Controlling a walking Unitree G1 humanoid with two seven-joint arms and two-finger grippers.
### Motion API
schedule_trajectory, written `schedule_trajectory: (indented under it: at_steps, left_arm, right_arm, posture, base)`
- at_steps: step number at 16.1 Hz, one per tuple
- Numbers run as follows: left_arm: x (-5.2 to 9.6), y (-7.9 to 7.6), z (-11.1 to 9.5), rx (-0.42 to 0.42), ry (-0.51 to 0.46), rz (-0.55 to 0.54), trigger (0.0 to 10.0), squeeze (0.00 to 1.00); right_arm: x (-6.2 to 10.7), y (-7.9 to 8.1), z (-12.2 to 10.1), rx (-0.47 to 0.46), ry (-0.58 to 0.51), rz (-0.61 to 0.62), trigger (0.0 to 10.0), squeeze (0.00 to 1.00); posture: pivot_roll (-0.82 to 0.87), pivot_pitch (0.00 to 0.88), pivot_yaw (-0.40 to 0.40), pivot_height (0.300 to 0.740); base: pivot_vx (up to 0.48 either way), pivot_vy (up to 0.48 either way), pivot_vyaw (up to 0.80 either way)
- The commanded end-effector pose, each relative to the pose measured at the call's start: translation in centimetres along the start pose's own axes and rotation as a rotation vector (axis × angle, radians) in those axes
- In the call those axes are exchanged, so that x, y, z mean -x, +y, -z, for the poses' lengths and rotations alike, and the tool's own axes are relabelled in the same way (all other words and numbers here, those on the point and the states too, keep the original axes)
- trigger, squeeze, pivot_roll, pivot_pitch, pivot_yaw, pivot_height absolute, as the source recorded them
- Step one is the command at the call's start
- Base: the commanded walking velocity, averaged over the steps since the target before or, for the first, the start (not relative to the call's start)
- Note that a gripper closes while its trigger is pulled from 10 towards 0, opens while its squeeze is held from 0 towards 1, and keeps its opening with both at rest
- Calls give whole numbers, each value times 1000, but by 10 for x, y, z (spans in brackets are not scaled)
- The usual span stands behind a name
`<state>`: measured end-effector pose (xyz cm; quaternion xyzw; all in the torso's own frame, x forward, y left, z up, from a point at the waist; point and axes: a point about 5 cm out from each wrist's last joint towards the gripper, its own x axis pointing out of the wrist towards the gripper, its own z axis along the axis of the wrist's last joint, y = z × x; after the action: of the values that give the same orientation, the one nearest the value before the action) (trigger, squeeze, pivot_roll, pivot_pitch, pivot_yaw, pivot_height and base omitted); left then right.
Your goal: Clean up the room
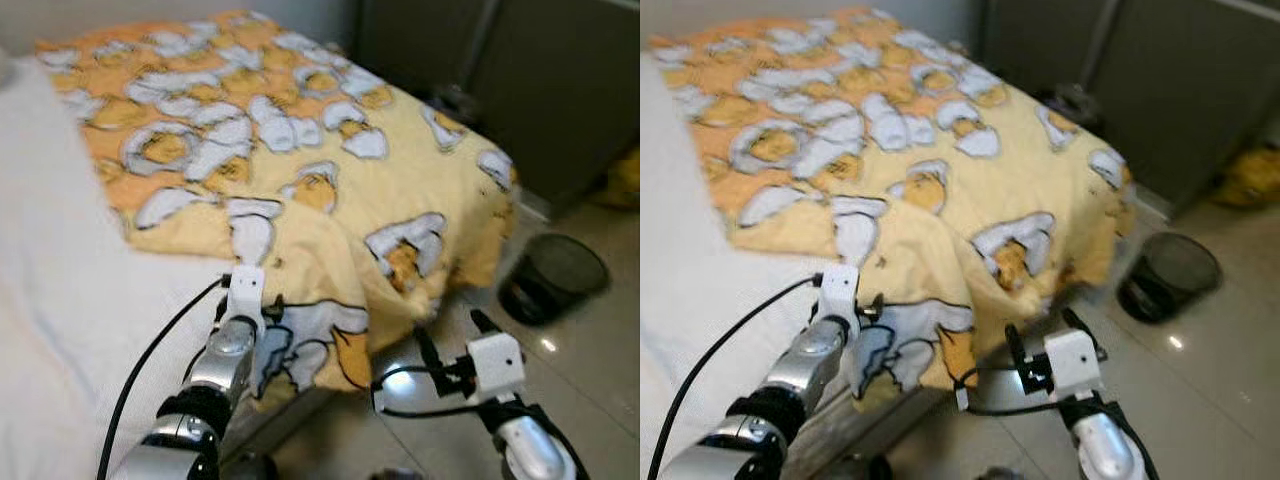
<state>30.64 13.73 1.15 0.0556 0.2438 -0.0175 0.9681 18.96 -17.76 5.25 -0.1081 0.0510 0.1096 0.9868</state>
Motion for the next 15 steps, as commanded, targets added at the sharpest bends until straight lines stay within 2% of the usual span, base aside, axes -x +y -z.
schedule_trajectory:
  at_steps: [1, 2, 3, 4, 5, 6, 8, 12, 15]
  left_arm:
    - [0, 0, 3, 21, 1, -14, 10000, 0]
    - [0, 0, 3, 21, 1, -14, 10000, 0]
    - [2, -8, 6, 72, -12, 30, 10000, 0]
    - [3, -11, 9, 75, -9, 42, 10000, 0]
    - [7, -8, 23, 71, 38, 4, 10000, 0]
    - [8, -4, 27, 75, 42, -30, 10000, 0]
    - [13, 18, 5, 189, -167, -167, 10000, 0]
    - [23, 28, 6, 155, -230, -208, 10000, 0]
    - [25, 17, 28, 172, -129, -158, 10000, 0]
  right_arm:
    - [2, -2, -4, 6, 1, -11, 10000, 0]
    - [2, -2, -4, 6, 1, -11, 10000, 0]
    - [5, -4, -5, 13, 9, -17, 10000, 0]
    - [5, -5, -6, 15, 13, -17, 10000, 0]
    - [4, -5, -6, 14, 19, -19, 10000, 0]
    - [4, -4, -7, 14, 22, -22, 10000, 0]
    - [3, -5, -9, 14, 25, -27, 10000, 0]
    - [3, -6, -9, 17, 35, -32, 10000, 0]
    - [0, -5, -8, 16, 41, -41, 10000, 0]
  posture:
    - [-225, 169, -12, 740]
    - [-225, 169, -12, 740]
    - [-225, 175, -19, 740]
    - [-224, 174, -20, 740]
    - [-219, 174, -22, 740]
    - [-220, 173, -24, 740]
    - [-218, 170, -27, 740]
    - [-213, 159, -33, 740]
    - [-202, 148, -38, 740]
  base:
    - [0, 0, 0]
    - [0, 0, 0]
    - [0, 0, 0]
    - [0, 0, 0]
    - [0, 0, 0]
    - [0, 0, 0]
    - [0, 0, 0]
    - [0, 0, 0]
    - [0, 0, 0]
